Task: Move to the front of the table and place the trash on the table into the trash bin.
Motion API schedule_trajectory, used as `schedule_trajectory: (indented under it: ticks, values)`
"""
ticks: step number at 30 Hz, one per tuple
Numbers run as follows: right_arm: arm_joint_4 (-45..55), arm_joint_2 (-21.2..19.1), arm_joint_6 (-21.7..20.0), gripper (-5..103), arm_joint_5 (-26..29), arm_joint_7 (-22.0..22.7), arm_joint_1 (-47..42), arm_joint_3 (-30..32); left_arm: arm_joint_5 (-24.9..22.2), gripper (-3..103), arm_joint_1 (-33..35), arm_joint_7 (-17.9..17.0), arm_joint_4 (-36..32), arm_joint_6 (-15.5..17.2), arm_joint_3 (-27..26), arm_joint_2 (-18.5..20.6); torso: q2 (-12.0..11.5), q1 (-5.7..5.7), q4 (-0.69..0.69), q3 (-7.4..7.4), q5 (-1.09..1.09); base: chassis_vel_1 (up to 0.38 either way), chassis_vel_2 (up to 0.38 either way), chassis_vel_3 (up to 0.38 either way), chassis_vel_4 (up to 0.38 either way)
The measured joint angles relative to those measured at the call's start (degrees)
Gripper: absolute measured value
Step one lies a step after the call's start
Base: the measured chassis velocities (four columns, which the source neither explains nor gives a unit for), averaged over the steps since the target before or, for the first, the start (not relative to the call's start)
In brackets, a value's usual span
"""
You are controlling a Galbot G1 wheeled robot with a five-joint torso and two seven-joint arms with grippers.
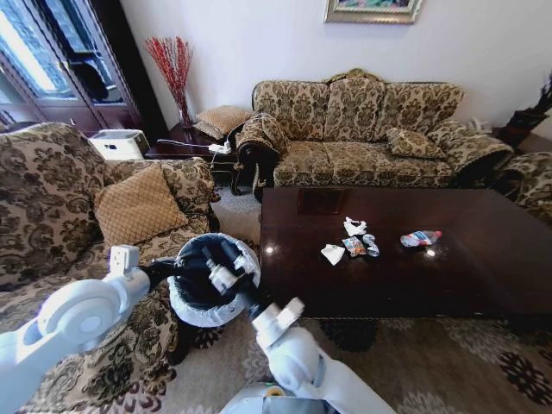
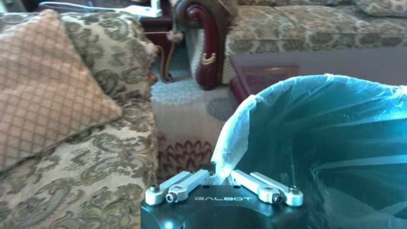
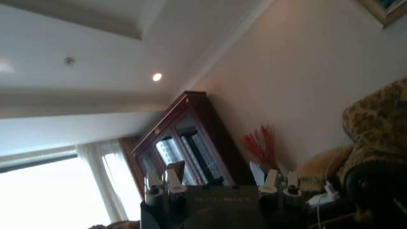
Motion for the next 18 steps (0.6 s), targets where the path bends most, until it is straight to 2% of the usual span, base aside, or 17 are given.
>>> schedule_trajectory:
  ticks: [1,2,3,4,5,6,8,11,13,18]
  values:
    - [1.45,0.88,0.14,76,-0.04,-0.02,-2.09,3.41,0.77,0,0.45,0.1,0.17,-0.21,-0.34,-1.27,0.0,0.01,-0.02,0.0,0.0,0.0,0.0,0.0,0.0]
    - [1.42,1.41,-1.01,76,1.09,-0.02,-3.73,6.93,1.09,0,0.69,0.19,0.12,-0.29,-0.5,-2.47,0.0,0.0,0.0,0.0,-0.03,0.0,0.0,0.0,0.0]
    - [1.42,1.41,-1.01,76,1.09,-0.02,-3.73,6.93,1.09,0,0.69,0.19,0.12,-0.29,-0.5,-2.47,0.0,0.0,0.0,0.0,-0.03,0.0,0.0,0.0,0.0]
    - [0.52,1.72,-2.31,82,2.1,-0.02,-4.3,8.93,1.28,0,0.73,0.2,-0.01,-0.29,-0.5,-2.92,0.0,0.0,0.0,0.0,-0.01,0.0,0.0,0.0,0.0]
    - [-2.28,1.99,-5.12,86,5.06,-0.01,-4.29,12.62,1.6,0,0.73,0.29,-0.29,-0.33,-0.37,-3.46,0.0,-0.01,0.0,-0.01,0.0,0.0,0.0,0.0,0.0]
    - [-2.28,1.99,-5.12,86,5.06,-0.01,-4.29,12.62,1.6,0,0.73,0.29,-0.29,-0.33,-0.37,-3.46,0.0,-0.01,0.0,-0.01,0.0,0.0,0.0,0.0,0.0]
    - [-8.85,1.87,-7.62,96,11.33,-0.01,-2.95,18.87,2.06,0,0.72,0.54,-0.64,-0.33,-0.06,-4.0,0.0,-0.01,0.02,0.0,0.01,0.0,0.0,0.0,0.0]
    - [-14.78,3.11,-10.23,100,14.64,-0.01,-2.16,25.37,2.42,0,0.74,0.58,-0.71,-0.36,-0.05,-4.43,-0.01,0.01,0.0,0.01,0.0,0.0,0.0,0.0,0.0]
    - [-21.87,3.49,-11.9,100,14.42,0.01,-1.4,32.18,2.58,0,0.8,0.72,-0.87,-0.41,-0.05,-4.62,-0.01,0.02,0.01,0.01,0.02,0.0,0.0,0.0,0.0]
    - [-29.41,-0.37,-11.57,100,11.97,0.0,-0.88,35.21,2.74,0,0.72,0.79,-0.97,-0.49,-0.04,-5.06,-0.01,0.0,-0.02,0.01,-0.01,0.0,0.0,0.0,0.0]
